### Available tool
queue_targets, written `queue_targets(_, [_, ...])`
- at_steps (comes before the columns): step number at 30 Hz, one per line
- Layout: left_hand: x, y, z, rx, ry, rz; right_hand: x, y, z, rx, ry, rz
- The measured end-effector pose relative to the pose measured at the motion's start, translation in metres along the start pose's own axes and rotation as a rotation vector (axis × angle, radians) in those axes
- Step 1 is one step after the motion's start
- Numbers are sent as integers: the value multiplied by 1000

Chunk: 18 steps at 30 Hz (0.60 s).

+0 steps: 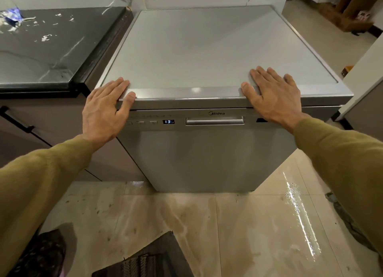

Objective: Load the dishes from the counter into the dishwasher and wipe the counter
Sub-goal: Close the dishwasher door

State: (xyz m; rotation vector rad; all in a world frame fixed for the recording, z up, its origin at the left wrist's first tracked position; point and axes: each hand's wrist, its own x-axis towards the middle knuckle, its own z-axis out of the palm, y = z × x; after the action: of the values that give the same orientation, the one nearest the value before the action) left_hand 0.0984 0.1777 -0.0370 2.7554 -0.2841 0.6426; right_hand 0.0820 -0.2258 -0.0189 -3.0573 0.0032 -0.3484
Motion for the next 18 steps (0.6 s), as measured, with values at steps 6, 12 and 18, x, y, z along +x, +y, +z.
queue_targets(6, [0,0,3,1,29,-2,0,0,1,1,6,6])
queue_targets(12, [1,3,2,-5,-22,-37,0,0,1,9,-5,12])
queue_targets(18, [2,5,1,8,-61,-72,1,0,0,27,-39,21])
